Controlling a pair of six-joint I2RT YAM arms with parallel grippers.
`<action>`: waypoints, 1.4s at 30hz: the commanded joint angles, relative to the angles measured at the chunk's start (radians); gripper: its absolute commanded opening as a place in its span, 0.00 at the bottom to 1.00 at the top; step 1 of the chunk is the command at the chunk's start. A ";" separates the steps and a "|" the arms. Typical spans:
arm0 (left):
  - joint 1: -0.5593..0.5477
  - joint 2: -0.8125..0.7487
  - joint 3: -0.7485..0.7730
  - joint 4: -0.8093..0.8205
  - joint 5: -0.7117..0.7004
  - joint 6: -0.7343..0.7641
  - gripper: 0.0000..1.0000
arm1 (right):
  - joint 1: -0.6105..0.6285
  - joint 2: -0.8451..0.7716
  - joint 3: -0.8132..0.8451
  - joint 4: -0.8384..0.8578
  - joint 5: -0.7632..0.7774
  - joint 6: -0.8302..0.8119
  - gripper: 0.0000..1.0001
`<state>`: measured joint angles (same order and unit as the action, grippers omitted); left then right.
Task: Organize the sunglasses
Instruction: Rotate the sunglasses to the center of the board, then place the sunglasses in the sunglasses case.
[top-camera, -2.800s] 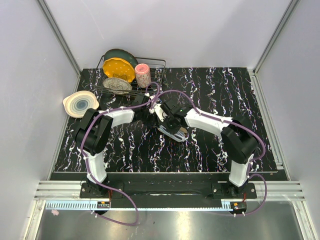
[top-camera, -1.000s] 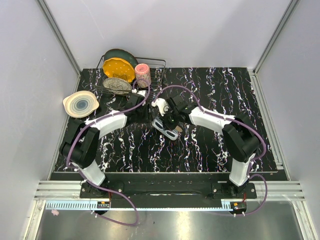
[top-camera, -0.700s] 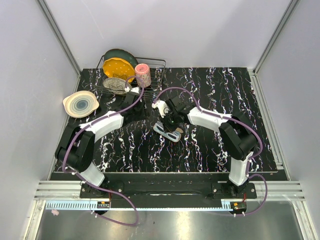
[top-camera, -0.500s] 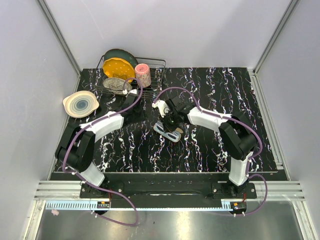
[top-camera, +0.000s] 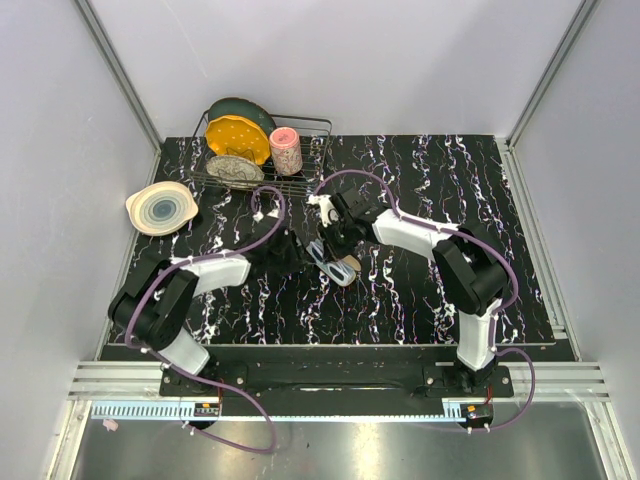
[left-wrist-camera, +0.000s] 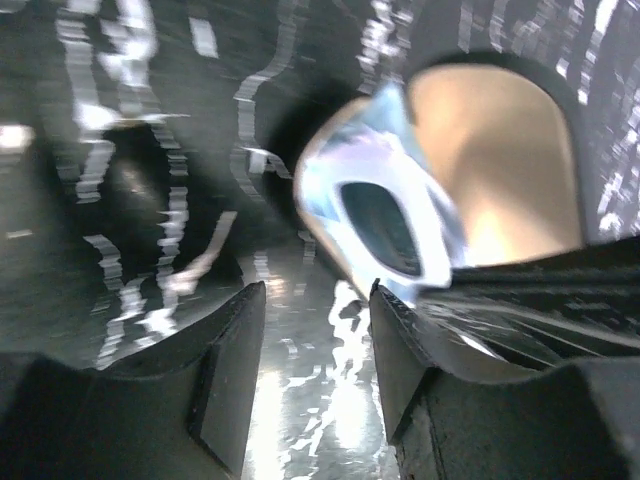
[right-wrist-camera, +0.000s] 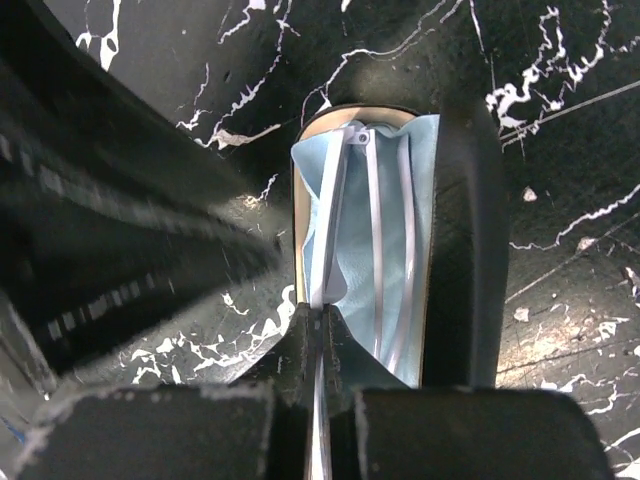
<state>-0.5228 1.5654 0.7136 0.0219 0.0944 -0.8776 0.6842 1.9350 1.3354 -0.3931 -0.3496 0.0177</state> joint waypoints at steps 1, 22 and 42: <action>-0.046 0.045 -0.008 0.274 0.120 -0.046 0.51 | 0.001 0.022 0.033 -0.024 0.041 0.146 0.00; -0.052 0.119 0.052 0.190 0.038 -0.012 0.10 | 0.002 0.012 0.047 -0.036 0.158 0.311 0.00; -0.052 0.159 0.098 0.122 0.042 -0.012 0.02 | -0.032 -0.119 -0.007 0.060 0.060 0.393 0.00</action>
<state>-0.5694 1.7187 0.7792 0.1417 0.1417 -0.9047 0.6716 1.8717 1.3514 -0.4076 -0.2558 0.3740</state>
